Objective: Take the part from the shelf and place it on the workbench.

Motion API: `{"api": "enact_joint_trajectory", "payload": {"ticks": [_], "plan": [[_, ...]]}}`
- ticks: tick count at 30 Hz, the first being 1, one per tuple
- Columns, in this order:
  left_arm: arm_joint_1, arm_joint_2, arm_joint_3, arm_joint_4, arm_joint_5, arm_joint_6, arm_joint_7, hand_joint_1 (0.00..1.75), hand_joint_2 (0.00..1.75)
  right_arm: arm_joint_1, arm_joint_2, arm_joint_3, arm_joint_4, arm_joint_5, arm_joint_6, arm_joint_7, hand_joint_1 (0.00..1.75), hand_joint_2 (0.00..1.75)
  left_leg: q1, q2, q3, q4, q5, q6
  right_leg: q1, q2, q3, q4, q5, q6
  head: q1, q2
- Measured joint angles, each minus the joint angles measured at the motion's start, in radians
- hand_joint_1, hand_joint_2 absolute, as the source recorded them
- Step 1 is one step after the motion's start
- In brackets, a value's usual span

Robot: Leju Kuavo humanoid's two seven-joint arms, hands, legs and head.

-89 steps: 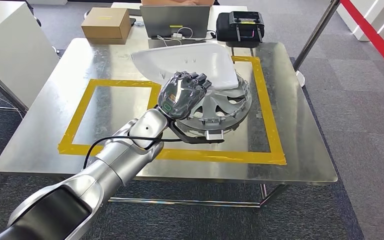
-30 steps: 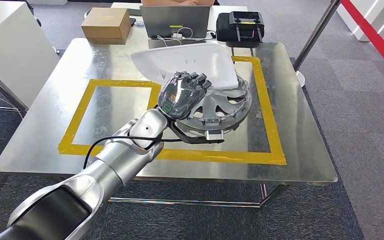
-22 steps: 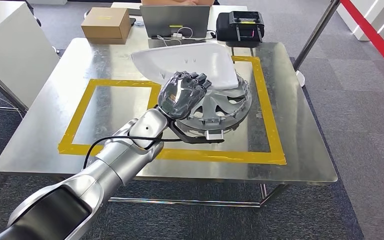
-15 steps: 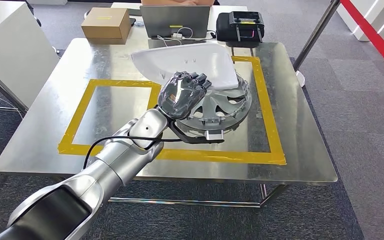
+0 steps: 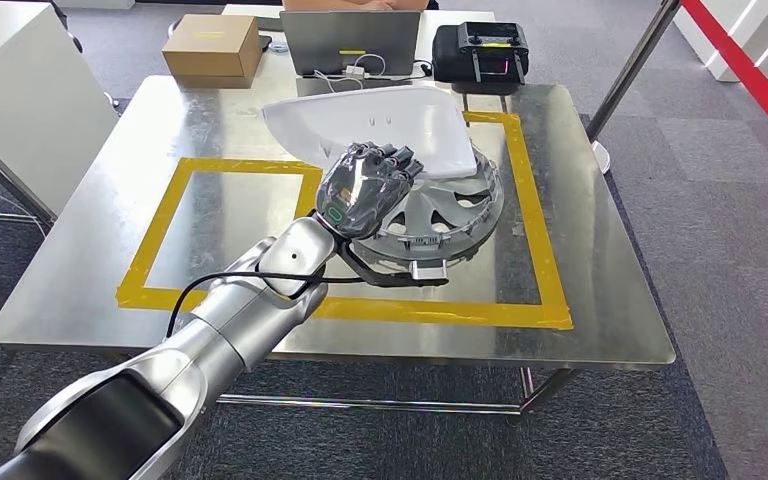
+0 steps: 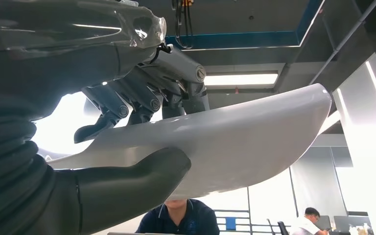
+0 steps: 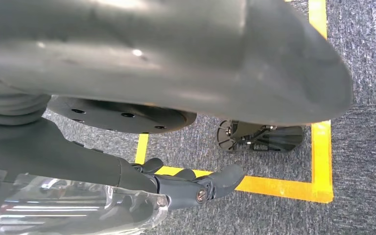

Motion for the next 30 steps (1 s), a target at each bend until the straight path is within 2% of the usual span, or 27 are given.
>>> {"api": "enact_joint_trajectory", "payload": {"ticks": [30], "plan": [[0.0,0.0,0.0,0.0,0.0,0.0,0.0,1.75,1.75,0.0,0.0,0.0,0.0,0.0,0.0,0.0,0.0,0.0,0.0,0.0,0.0,0.0,0.0,0.0,0.0,0.0,0.0,0.001,0.0,0.0,0.0,0.0]]}}
